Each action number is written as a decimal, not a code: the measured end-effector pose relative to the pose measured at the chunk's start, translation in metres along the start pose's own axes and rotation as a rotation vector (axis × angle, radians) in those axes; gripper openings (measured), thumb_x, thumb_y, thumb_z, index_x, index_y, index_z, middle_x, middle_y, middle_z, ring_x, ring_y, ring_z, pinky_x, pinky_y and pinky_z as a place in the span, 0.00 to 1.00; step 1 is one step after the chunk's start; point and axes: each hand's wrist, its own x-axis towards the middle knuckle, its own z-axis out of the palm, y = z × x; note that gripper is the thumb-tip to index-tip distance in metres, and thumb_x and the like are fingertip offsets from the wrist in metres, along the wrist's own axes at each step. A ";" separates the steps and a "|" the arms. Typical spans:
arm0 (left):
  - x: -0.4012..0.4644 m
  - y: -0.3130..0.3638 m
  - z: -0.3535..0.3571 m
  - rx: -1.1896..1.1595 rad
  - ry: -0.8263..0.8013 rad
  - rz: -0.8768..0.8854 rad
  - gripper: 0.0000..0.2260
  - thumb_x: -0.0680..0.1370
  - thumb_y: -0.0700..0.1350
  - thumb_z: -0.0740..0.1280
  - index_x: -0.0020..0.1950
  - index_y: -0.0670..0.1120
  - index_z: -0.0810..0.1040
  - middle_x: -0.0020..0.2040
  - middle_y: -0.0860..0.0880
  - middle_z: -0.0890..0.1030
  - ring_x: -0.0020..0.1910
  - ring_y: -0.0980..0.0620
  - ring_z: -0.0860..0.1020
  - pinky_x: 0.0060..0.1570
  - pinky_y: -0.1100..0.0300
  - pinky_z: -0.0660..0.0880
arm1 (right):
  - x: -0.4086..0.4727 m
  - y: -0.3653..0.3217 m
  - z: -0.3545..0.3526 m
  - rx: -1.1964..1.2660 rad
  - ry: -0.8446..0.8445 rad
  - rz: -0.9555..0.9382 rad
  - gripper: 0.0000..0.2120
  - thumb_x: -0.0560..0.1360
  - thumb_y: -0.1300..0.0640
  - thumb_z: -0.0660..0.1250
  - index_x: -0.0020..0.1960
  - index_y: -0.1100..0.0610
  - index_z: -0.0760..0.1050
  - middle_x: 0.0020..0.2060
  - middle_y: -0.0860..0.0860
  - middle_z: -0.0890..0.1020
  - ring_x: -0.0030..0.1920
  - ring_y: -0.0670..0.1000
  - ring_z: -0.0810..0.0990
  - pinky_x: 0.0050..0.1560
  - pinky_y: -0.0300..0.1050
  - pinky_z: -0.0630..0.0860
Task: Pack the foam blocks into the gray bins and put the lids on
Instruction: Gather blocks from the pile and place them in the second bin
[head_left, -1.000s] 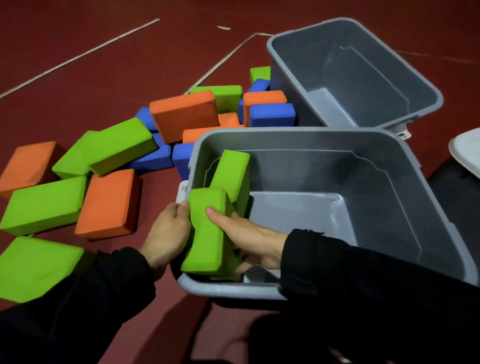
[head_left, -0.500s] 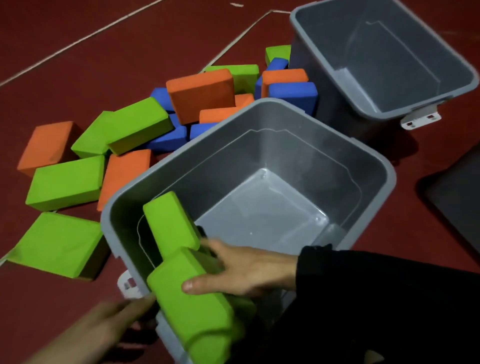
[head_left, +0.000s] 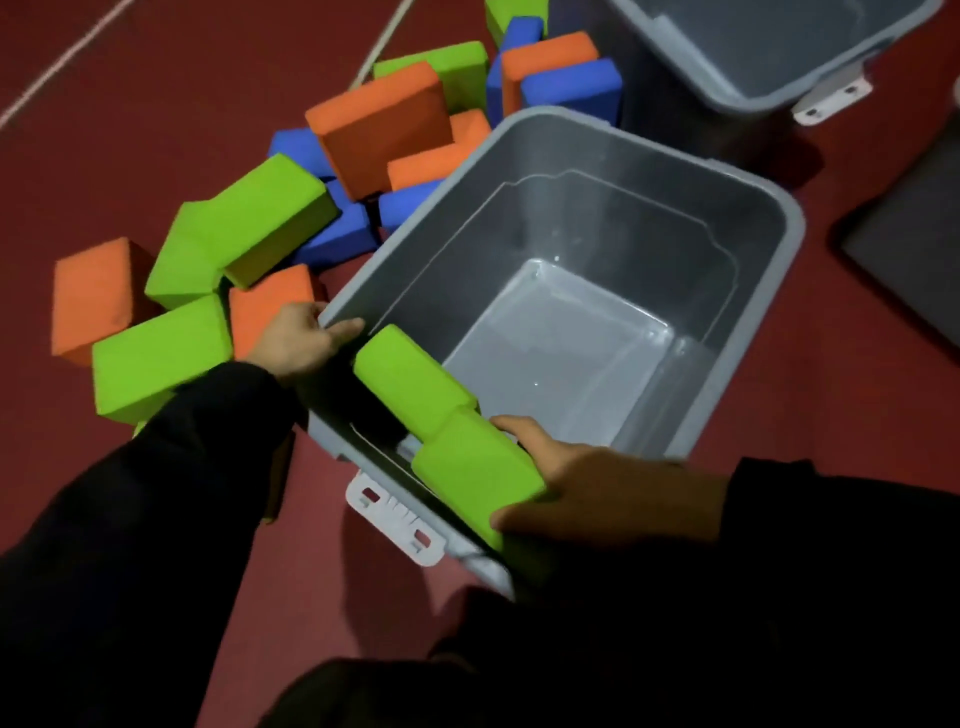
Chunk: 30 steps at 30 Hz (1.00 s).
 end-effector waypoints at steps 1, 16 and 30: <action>-0.003 0.000 0.002 -0.046 -0.018 0.039 0.12 0.80 0.47 0.70 0.59 0.40 0.80 0.41 0.49 0.82 0.34 0.58 0.81 0.33 0.65 0.76 | -0.004 -0.001 -0.002 0.028 0.039 0.002 0.42 0.76 0.37 0.70 0.79 0.34 0.45 0.68 0.51 0.77 0.65 0.52 0.77 0.62 0.44 0.72; -0.108 0.023 0.112 -0.749 0.214 -0.100 0.03 0.82 0.41 0.66 0.49 0.44 0.74 0.40 0.45 0.79 0.41 0.44 0.79 0.40 0.52 0.75 | -0.048 0.088 -0.072 -0.808 0.370 0.059 0.50 0.67 0.16 0.49 0.81 0.42 0.51 0.68 0.49 0.74 0.67 0.56 0.75 0.70 0.57 0.68; -0.056 0.106 0.130 0.816 -0.272 0.642 0.44 0.68 0.61 0.74 0.78 0.57 0.56 0.74 0.45 0.68 0.74 0.40 0.68 0.70 0.41 0.67 | -0.028 0.122 -0.086 -0.517 0.204 0.149 0.45 0.71 0.31 0.71 0.80 0.42 0.54 0.70 0.53 0.72 0.70 0.57 0.72 0.72 0.60 0.65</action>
